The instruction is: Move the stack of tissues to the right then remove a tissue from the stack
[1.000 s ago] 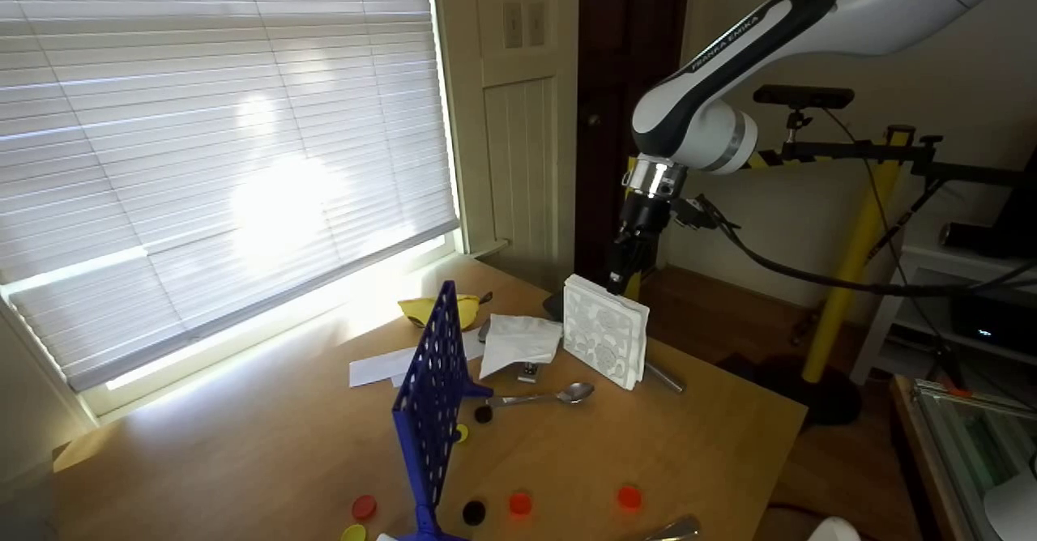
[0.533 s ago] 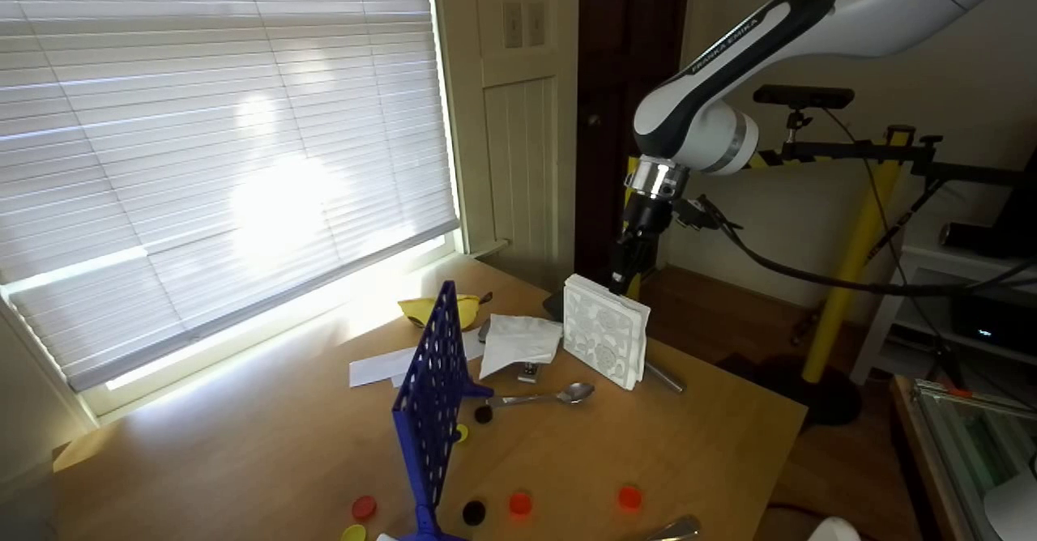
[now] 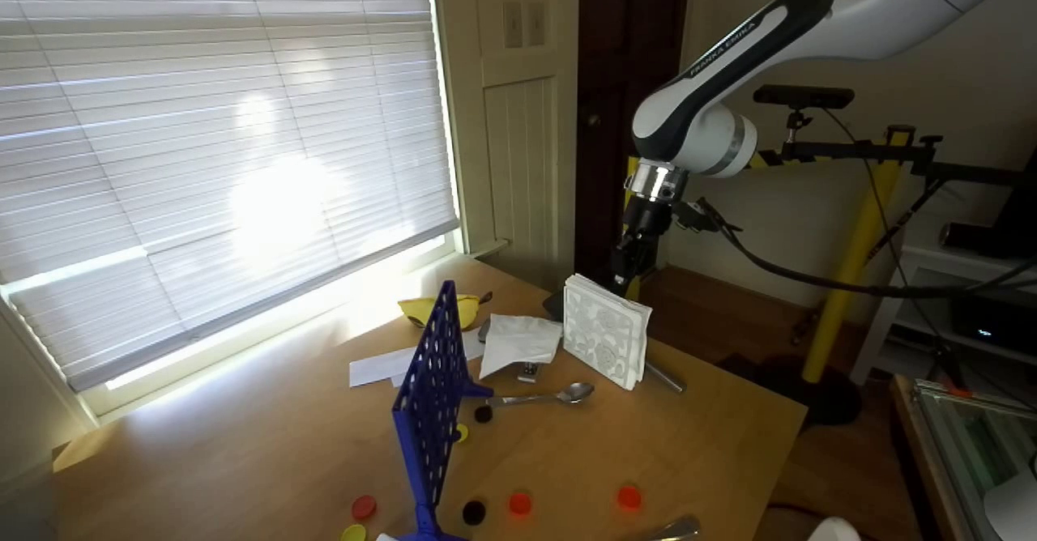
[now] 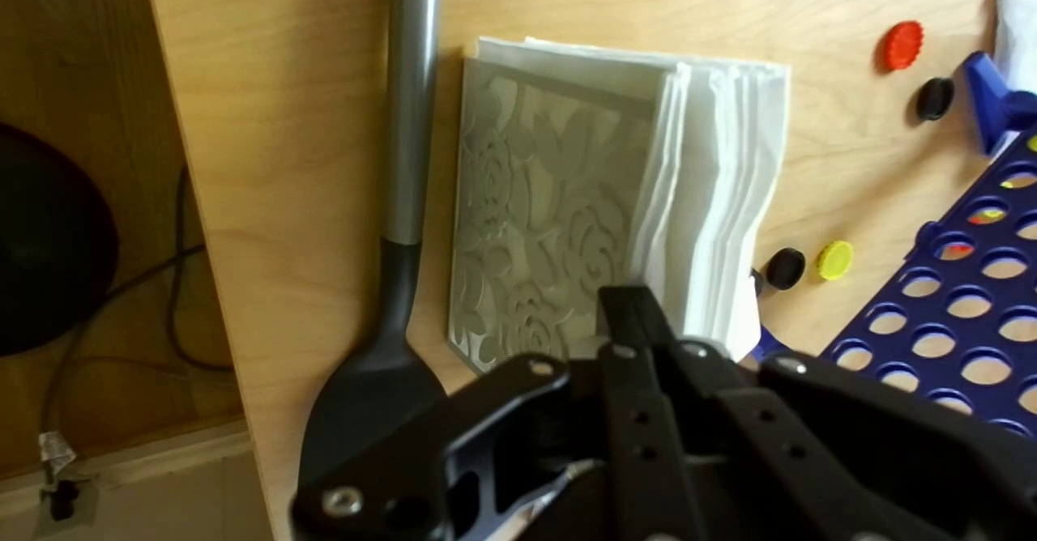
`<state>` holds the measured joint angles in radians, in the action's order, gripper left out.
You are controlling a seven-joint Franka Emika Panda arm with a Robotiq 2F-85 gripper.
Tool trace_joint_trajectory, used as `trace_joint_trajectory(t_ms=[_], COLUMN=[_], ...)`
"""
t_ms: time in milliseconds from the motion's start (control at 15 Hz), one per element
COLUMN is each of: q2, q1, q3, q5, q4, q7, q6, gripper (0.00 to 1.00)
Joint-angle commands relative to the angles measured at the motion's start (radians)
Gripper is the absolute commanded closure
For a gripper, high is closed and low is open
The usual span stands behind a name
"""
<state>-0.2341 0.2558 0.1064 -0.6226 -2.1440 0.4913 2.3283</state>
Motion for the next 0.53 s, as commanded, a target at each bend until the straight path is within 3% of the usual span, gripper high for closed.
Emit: trace_joint_trajectory(t_ms=[0, 467], q2=[-0.001, 0.095], q1=[-0.005, 0.003], q3=[-0.004, 0.009], q5=[0.012, 0.019], q4=[-0.006, -0.007], q7=[-0.024, -0.008], q6=[0.013, -0.017], gripper=[1.0, 1.0])
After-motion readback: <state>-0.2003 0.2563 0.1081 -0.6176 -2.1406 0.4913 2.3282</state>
